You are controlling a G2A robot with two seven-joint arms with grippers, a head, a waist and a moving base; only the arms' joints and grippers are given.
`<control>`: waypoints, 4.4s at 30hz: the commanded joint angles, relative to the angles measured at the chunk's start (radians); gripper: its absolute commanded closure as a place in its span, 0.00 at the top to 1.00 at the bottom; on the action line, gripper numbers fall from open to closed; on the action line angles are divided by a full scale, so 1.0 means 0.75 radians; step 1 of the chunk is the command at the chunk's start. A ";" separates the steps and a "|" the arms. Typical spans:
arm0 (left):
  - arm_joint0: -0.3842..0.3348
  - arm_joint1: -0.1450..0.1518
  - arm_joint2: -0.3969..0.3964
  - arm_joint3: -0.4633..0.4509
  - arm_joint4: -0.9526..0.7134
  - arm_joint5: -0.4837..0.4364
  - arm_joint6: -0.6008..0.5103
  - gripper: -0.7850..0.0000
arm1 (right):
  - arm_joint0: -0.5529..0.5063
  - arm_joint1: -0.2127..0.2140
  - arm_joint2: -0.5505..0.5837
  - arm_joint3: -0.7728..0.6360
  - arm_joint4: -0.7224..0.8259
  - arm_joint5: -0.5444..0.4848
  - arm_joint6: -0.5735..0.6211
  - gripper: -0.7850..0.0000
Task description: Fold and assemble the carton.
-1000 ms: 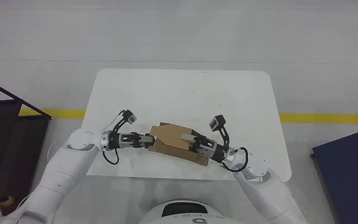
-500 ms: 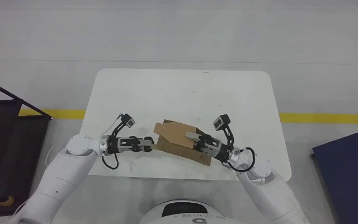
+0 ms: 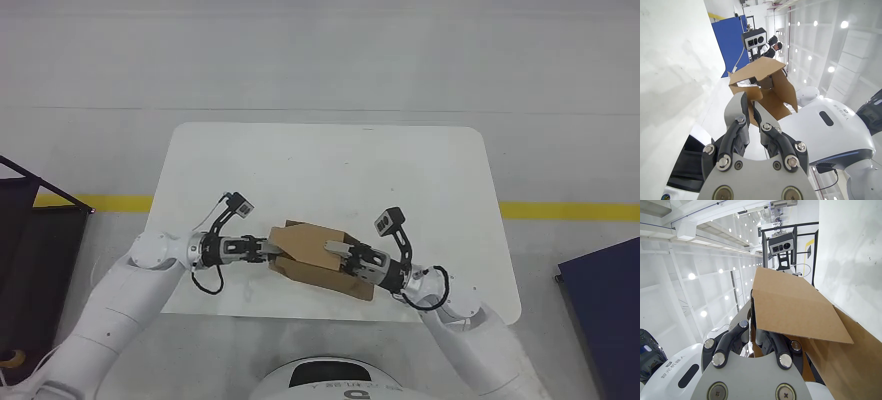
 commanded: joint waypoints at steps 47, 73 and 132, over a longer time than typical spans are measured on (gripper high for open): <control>0.052 0.024 -0.050 0.110 0.121 -0.017 0.017 1.00 | 0.009 0.014 0.046 0.022 0.190 0.035 0.169 0.00; -0.247 -0.120 0.203 0.311 0.100 -0.024 0.024 1.00 | 0.029 0.016 0.016 0.037 0.180 0.064 0.185 0.00; -0.002 -0.028 -0.080 -0.051 0.483 0.075 0.179 1.00 | 0.074 0.010 -0.026 0.070 0.203 0.106 0.159 0.00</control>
